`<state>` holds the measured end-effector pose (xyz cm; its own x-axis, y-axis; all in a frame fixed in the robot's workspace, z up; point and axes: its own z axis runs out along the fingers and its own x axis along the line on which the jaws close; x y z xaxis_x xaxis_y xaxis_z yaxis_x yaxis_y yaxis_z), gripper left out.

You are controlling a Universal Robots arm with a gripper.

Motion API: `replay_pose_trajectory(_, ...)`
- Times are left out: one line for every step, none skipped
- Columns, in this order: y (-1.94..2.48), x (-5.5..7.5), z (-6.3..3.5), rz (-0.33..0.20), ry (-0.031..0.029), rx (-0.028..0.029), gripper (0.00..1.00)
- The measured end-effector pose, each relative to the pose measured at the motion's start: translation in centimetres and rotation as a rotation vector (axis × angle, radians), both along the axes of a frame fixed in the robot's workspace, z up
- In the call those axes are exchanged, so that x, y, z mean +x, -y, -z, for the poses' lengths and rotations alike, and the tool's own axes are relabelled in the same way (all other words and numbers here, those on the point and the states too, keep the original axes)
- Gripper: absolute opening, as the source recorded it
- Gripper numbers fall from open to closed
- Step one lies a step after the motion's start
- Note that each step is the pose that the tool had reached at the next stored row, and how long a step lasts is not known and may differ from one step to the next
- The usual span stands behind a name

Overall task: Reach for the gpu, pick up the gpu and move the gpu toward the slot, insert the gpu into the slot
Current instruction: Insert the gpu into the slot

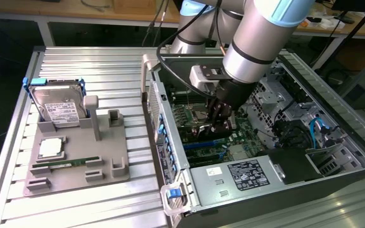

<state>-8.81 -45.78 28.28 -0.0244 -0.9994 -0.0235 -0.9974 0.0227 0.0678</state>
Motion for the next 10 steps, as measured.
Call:
replay_pose_trajectory(0.0, 0.0, 0.0, 0.0, 0.0, 0.0, 0.27)
replay_pose_trajectory(0.0, 0.1, 0.01, 0.0, -0.0003, 0.0004, 0.27)
replay_pose_trajectory(0.01, 0.2, 0.01, 0.0, -0.001, 0.0008, 0.27)
replay_pose_trajectory(0.01, 0.4, 0.0, 0.0, -0.0022, 0.0013, 0.27)
replay_pose_trajectory(0.01, 0.5, 0.0, 0.0, -0.0031, 0.0018, 0.27)
replay_pose_trajectory(0.02, 0.7, 0.0, 0.001, -0.0041, 0.0023, 0.27)
replay_pose_trajectory(0.02, 0.8, 0.01, 0.001, -0.0052, 0.0027, 0.27)
replay_pose_trajectory(0.04, 0.9, 0.02, 0.001, -0.0063, 0.0029, 0.27)
replay_pose_trajectory(0.06, 1.0, 0.03, 0.002, -0.0077, 0.0029, 0.27)
replay_pose_trajectory(0.09, 1.1, 0.08, 0.004, -0.0097, 0.0028, 0.27)
